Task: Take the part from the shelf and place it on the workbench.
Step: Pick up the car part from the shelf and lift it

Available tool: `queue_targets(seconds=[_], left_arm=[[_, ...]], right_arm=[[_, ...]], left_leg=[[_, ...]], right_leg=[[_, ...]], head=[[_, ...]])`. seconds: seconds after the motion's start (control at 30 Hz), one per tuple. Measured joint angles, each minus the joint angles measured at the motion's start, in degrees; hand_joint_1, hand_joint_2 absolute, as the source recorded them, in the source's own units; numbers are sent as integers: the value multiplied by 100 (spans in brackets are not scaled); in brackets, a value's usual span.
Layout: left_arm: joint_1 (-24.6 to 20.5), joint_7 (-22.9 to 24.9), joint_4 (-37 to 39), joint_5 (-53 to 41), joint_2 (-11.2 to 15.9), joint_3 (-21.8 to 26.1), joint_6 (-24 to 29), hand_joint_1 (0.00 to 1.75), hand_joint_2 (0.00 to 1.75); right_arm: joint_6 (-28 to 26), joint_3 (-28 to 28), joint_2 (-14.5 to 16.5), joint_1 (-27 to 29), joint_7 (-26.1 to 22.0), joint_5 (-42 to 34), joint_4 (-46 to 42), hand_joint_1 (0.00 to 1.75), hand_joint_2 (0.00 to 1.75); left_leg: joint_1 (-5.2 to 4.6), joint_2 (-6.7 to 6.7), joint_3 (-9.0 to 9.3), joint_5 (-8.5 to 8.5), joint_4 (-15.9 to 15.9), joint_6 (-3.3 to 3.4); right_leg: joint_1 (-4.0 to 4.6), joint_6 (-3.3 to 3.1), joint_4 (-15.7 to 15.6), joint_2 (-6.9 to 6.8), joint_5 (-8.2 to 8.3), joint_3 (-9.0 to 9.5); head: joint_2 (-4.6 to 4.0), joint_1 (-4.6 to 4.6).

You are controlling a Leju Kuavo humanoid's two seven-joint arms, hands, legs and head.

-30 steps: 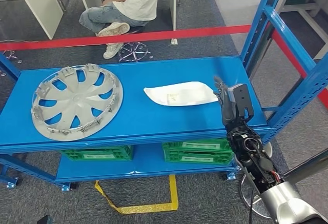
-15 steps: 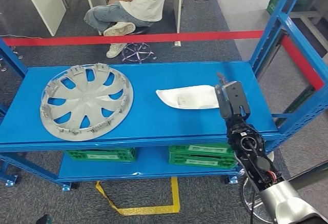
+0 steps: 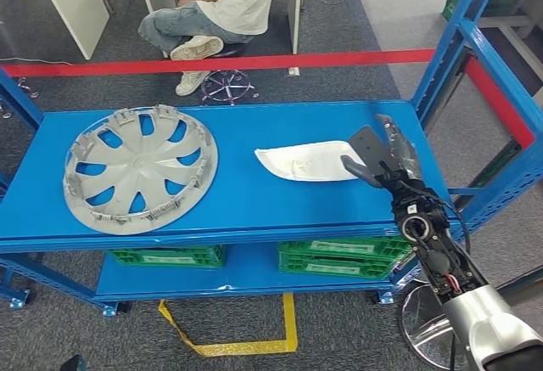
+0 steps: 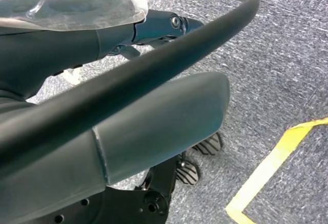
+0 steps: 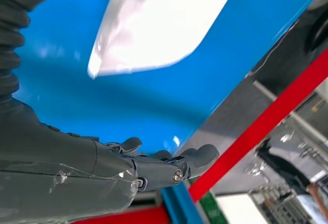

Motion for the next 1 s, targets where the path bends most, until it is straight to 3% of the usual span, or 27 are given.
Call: queue_targets(seconds=[0.17,0.4,0.7,1.0], left_arm=[[-1,1,0,7,0,0,-5,0,0],[-7,-8,0,121,-2,0,-27,0,0],[-7,-83,0,161,-1,0,-169,0,0],[-10,-109,0,135,0,0,-261,0,0]], right_arm=[[93,-51,-77,-45,58,155,89,0,175],[777,46,-152,-525,118,955,738,0,175],[786,305,-114,-988,-121,1269,1705,0,175],[932,645,245,-1134,-293,1460,1975,0,175]], left_leg=[[5,1,5,0,-9,-1],[7,-2,7,2,-19,-3],[8,-6,7,3,-25,-4],[9,-4,12,3,-34,-5]], right_leg=[[1,0,0,3,0,0],[1,-1,0,0,-1,-1],[1,-1,0,-8,-3,1],[1,-1,1,-2,-3,1]], head=[[0,-3],[0,-13],[0,-14],[0,-11]])
